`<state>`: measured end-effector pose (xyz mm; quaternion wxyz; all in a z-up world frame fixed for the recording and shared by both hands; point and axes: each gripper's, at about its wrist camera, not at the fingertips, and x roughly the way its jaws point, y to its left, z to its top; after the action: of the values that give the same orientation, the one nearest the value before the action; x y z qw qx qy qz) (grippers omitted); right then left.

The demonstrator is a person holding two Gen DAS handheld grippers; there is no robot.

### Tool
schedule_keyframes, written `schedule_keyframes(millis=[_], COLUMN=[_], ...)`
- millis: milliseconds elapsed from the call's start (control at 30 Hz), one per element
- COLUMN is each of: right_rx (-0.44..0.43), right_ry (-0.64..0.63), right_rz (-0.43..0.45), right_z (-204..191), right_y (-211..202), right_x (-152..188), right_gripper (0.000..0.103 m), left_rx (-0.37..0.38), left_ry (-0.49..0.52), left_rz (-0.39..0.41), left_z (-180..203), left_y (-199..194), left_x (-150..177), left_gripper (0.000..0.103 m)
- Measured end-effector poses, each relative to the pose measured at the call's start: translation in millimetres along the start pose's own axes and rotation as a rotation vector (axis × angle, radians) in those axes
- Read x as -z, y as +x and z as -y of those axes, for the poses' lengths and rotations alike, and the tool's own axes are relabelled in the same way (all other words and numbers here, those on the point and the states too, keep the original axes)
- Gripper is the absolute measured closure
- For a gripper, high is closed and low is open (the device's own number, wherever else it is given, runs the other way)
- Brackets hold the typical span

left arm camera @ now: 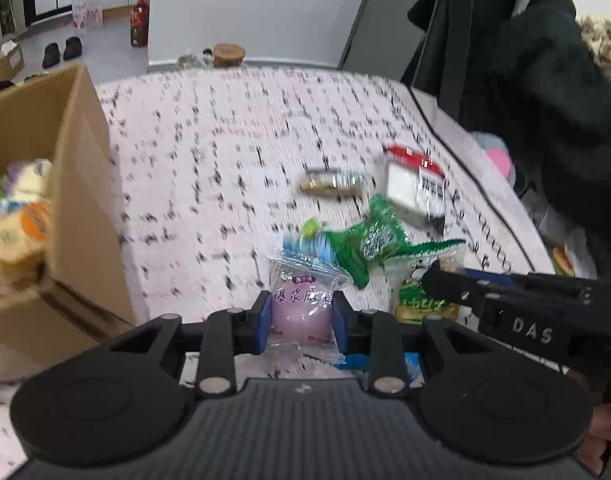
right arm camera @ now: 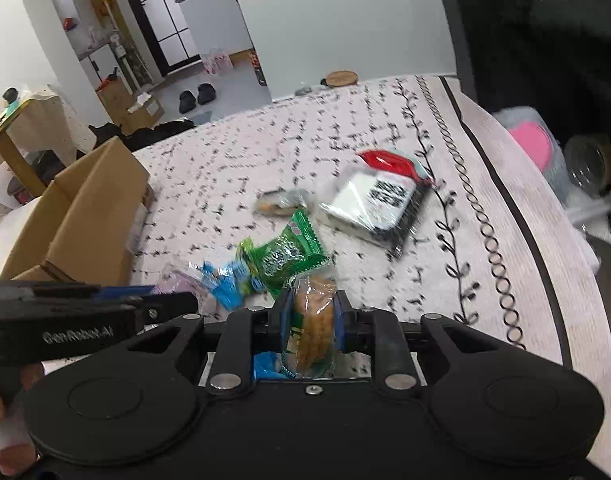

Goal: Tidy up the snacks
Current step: 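Grasp the green cookie bag with the right tool while the left tool grasps the pink bun packet, then carry the green cookie bag and pink bun packet over the cardboard box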

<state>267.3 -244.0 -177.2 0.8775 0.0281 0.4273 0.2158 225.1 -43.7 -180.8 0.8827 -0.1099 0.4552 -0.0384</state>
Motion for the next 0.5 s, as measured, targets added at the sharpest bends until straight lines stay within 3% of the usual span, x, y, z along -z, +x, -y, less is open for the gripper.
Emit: schedule_keyframes(millis=[500], right_rx=[-0.058], right_ry=[-0.022], right_rz=[0.088], right_z=[-34], right_y=[-19], right_x=[-28], right_gripper=[0.083], left_rx=[0.024], left_ry=[-0.062], left_rz=[0.134], left_z=[-28], left_y=[-60], left_x=[-28], left_gripper=[0.073])
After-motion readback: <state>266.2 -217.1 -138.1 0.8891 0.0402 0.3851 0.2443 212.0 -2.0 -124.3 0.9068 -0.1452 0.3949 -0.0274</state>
